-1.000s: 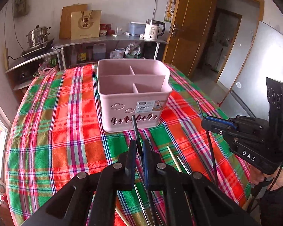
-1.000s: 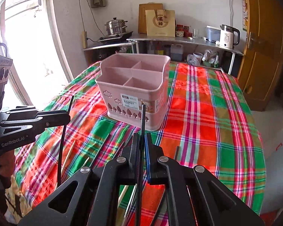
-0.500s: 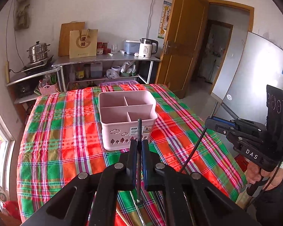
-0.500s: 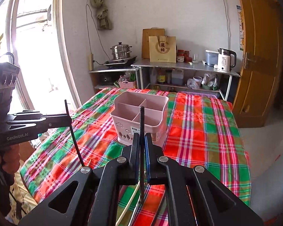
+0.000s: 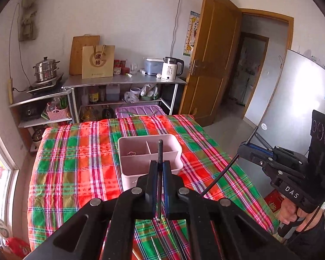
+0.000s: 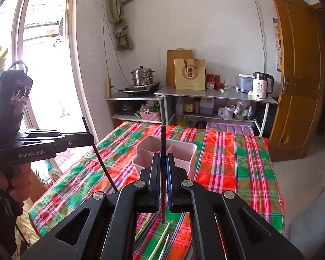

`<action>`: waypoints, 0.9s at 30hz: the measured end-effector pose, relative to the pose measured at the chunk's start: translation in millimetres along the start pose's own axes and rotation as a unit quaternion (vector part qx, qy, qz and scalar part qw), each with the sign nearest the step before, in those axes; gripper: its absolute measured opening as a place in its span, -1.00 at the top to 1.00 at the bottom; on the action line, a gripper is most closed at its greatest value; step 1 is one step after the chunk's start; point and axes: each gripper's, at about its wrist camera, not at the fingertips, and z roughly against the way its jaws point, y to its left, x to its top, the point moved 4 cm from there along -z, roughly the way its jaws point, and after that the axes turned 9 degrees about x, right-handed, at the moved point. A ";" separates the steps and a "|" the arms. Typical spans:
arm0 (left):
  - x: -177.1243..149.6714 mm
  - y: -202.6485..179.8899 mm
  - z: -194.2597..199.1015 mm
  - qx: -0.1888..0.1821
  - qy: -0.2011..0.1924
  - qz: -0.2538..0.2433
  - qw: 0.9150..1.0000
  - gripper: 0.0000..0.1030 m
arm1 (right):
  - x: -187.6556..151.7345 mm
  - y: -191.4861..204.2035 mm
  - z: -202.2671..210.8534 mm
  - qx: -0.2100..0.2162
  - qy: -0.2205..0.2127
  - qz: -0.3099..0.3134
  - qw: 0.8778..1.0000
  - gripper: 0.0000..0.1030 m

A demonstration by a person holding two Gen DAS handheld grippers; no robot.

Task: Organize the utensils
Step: 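Lift both black chopsticks over the pink basket and open both tools to drop them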

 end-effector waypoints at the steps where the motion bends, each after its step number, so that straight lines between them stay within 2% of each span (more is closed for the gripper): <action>1: 8.1 1.5 1.6 0.001 -0.004 0.002 1.000 0.92 | 5.7 0.7 -0.8 0.001 -0.005 0.000 1.000 0.91; 8: 65.2 18.7 13.1 0.007 -0.047 0.020 0.999 0.92 | 51.2 -2.8 -10.8 0.006 -0.049 -0.008 0.999 0.91; 13: 86.2 34.2 -6.2 0.017 -0.048 0.031 0.998 0.92 | 70.2 -7.0 -33.2 0.010 -0.066 -0.021 0.998 0.91; 19: 82.5 49.3 -45.9 0.019 -0.030 0.044 0.998 0.92 | 65.5 -8.2 -72.5 0.022 -0.054 -0.039 0.998 0.91; 27: 51.0 54.6 -98.4 0.011 0.013 0.049 0.999 0.92 | 30.2 -12.8 -120.5 0.028 0.003 -0.057 0.998 0.91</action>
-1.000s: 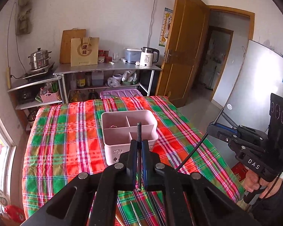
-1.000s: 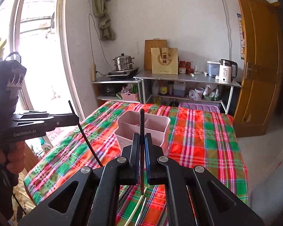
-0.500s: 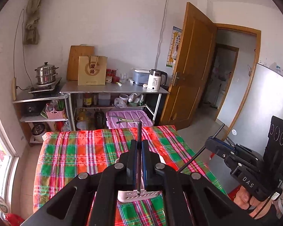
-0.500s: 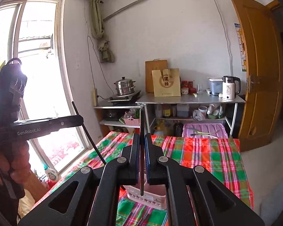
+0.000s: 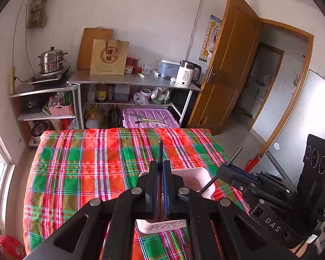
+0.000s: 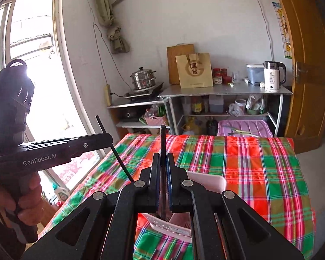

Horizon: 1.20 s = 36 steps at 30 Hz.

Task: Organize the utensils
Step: 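Lift both black chopsticks over the pink basket and open both tools to drop them, then move both open tools back toward the remaining chopsticks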

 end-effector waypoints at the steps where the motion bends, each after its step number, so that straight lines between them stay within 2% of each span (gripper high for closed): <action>1: -3.4 1.1 -4.9 -0.001 0.005 0.001 1.000 0.92 | -3.5 -3.5 -3.8 0.000 0.006 -0.004 1.000 0.91; 6: -14.3 6.3 -19.8 0.005 0.019 0.004 1.000 0.92 | -19.5 -15.9 -16.6 -0.002 0.033 -0.019 0.999 0.90; 10: -16.1 12.1 -15.9 0.006 0.012 0.017 1.000 0.90 | -20.4 -22.5 -11.9 0.000 0.033 -0.028 0.999 0.89; 13: -15.0 14.5 -2.0 0.006 -0.001 0.023 1.000 0.80 | -16.3 -19.5 -3.4 -0.004 0.026 -0.019 0.999 0.71; 16: -16.0 15.4 19.1 0.008 -0.021 0.025 0.999 0.64 | -11.4 -17.5 12.6 -0.009 0.011 -0.013 1.000 0.65; 22: -34.2 16.5 63.7 0.012 -0.055 0.027 0.998 0.63 | -15.3 -8.5 62.9 -0.021 -0.029 0.000 0.999 0.62; 28: -82.7 5.5 96.1 0.023 -0.069 0.009 0.997 0.63 | -46.1 2.0 106.6 -0.016 -0.033 0.009 0.999 0.62; 36: -161.4 -18.9 106.3 -0.011 -0.043 -0.009 0.999 0.63 | -103.3 -4.6 140.4 -0.015 -0.016 -0.012 1.000 0.62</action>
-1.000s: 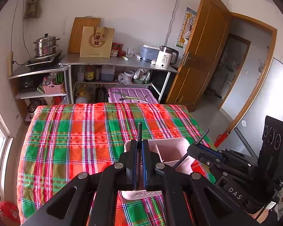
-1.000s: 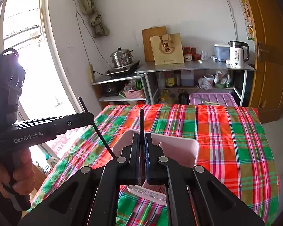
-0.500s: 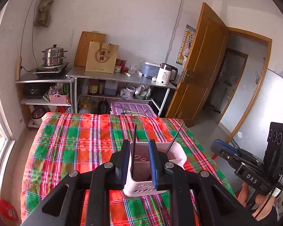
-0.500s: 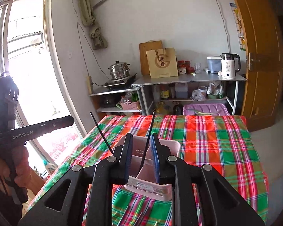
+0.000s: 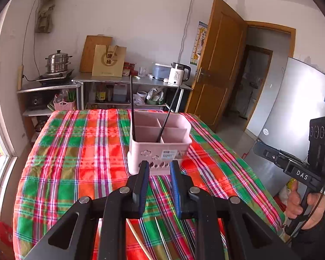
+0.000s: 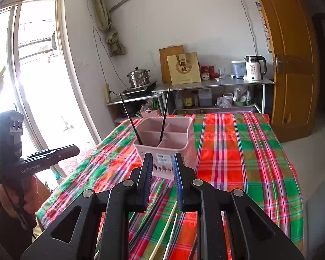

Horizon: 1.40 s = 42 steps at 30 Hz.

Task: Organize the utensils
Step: 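Move both open tools back toward the remaining chopsticks, then close the right tool on a black chopstick while the left tool grasps another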

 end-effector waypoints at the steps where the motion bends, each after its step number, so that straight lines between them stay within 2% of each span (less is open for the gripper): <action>1: -9.0 -3.1 -0.7 -0.004 0.006 -0.001 1.000 0.63 | -6.1 -1.8 1.4 -0.002 0.004 -0.004 1.000 0.62; 5: -35.1 -8.8 -9.5 -0.013 0.033 -0.001 0.999 0.63 | -24.3 -4.4 -1.1 -0.001 0.022 -0.013 1.000 0.62; 11: -52.6 -11.5 -24.6 -0.007 0.062 -0.005 0.998 0.63 | -37.1 -9.5 -5.8 -0.001 0.034 -0.020 0.999 0.62; 23: -74.8 -12.2 -80.1 -0.009 0.136 0.001 0.991 0.63 | -62.4 -21.3 -35.0 0.002 0.078 -0.036 0.996 0.62; 29: -83.6 -12.8 -112.3 -0.004 0.172 0.003 0.985 0.63 | -70.9 -39.0 -45.2 -0.014 0.095 -0.051 0.994 0.62; 42: -93.3 -18.4 -158.3 0.022 0.215 -0.012 0.976 0.63 | -81.8 -56.3 -66.4 -0.018 0.124 -0.068 0.990 0.62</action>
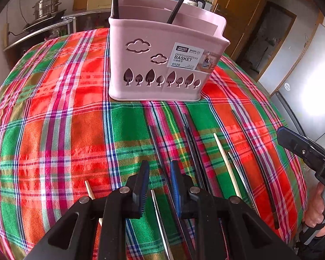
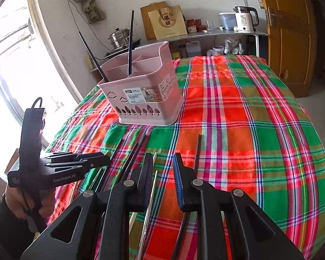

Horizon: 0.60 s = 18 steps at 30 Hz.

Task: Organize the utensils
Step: 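Close the right tool on a black chopstick while the left tool grasps another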

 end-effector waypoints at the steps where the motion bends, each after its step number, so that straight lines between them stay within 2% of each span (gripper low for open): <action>1: 0.5 -1.1 -3.4 0.002 0.005 -0.002 1.000 0.63 | 0.1 0.4 -2.8 0.001 0.002 0.000 1.000 0.62; 8: 5.6 -4.1 -10.1 0.014 -0.002 -0.008 1.000 0.63 | 0.1 5.7 -18.0 0.005 0.017 0.001 1.000 0.62; 12: 7.4 0.7 -11.4 0.025 -0.005 -0.004 1.000 0.85 | 0.6 11.6 -32.6 0.008 0.035 0.005 0.999 0.62; 14: 7.8 5.5 -11.3 0.014 -0.005 0.008 1.000 0.86 | 1.2 14.5 -41.3 0.010 0.044 0.006 0.999 0.62; 18: 7.7 14.7 -10.2 0.017 -0.009 0.022 1.000 0.87 | 2.0 20.8 -59.8 0.013 0.063 0.006 0.998 0.62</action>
